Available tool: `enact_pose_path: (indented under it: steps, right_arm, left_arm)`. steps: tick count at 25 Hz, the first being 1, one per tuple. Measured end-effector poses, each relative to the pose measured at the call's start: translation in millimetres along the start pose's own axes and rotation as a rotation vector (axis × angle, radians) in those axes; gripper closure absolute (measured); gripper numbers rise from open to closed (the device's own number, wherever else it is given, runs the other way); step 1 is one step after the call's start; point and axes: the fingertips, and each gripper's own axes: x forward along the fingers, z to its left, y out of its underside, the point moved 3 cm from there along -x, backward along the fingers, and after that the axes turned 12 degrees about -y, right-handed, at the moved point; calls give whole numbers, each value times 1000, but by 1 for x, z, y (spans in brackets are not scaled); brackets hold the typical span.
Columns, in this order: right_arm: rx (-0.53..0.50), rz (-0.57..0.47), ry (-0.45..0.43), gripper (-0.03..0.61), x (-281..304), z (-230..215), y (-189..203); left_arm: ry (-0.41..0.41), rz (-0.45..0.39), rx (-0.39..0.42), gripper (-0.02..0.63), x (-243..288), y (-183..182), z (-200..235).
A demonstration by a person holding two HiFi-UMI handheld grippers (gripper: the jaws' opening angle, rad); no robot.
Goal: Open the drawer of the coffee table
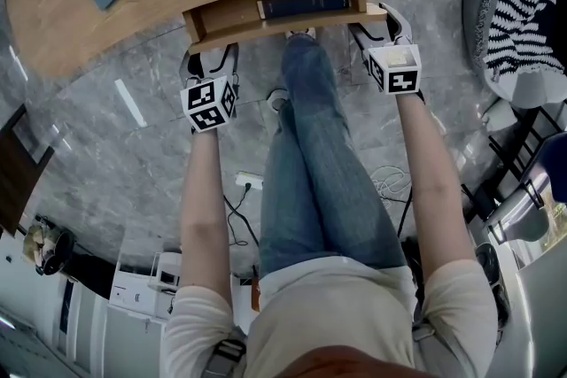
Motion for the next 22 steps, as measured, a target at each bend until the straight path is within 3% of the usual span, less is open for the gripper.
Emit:
enact_pose_path:
  steps: [22]
  right_arm:
    - [13,27,2,267,-27,29,54]
  left_arm:
    - [-7,41,1,264,-38,55,-7]
